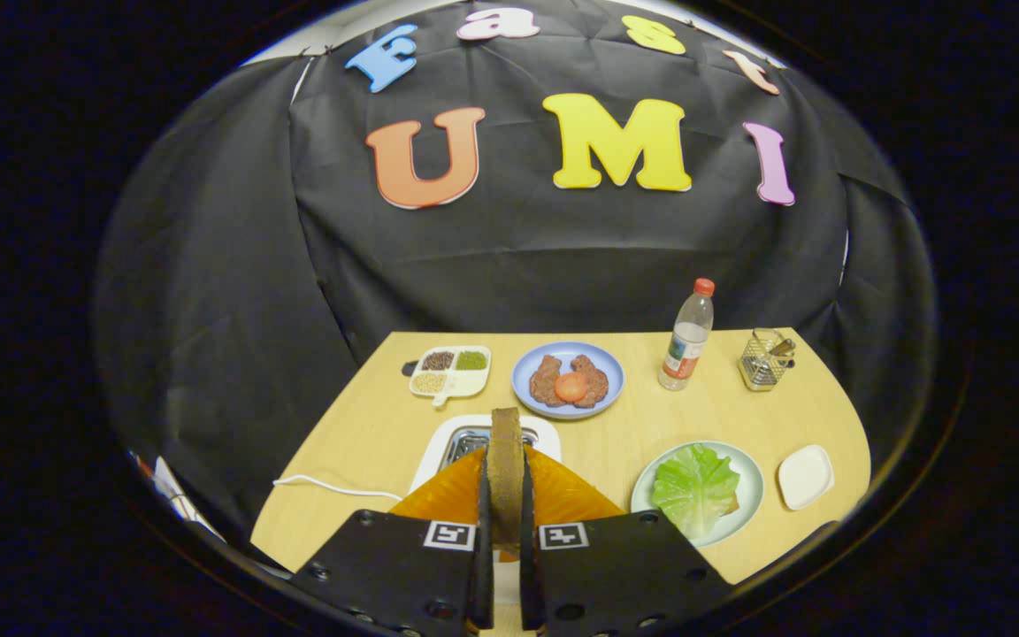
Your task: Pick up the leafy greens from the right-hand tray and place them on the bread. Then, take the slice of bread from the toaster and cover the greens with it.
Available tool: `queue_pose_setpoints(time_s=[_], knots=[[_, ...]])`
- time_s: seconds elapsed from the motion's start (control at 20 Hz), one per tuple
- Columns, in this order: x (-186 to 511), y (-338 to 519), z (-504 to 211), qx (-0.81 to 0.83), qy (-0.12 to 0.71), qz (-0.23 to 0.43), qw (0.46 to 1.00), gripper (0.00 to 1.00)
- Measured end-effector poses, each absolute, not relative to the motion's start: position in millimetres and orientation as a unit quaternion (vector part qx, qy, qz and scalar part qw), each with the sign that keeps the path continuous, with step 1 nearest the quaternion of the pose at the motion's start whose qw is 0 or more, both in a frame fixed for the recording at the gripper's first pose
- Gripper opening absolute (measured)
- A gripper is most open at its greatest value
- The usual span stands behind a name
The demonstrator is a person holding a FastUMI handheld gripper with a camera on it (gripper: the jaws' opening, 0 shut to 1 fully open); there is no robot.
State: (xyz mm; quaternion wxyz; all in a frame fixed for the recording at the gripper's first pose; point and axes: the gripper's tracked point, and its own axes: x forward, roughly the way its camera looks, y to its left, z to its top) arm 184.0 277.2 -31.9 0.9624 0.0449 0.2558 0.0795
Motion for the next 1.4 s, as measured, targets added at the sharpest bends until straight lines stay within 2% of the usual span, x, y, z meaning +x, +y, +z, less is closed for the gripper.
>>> queue_pose_setpoints(time_s=[0.25, 0.45, 0.85, 1.4], knots=[[170, 245, 5, 0.103, 0.223, 0.087, 0.965, 0.11], [174, 193, -5, 0.118, 0.224, 0.057, 0.966, 0.11], [203, 110, -73, 0.156, 0.269, 0.002, 0.95, 0.12], [232, 64, -169, 0.221, 0.311, 0.026, 0.924, 0.12]])
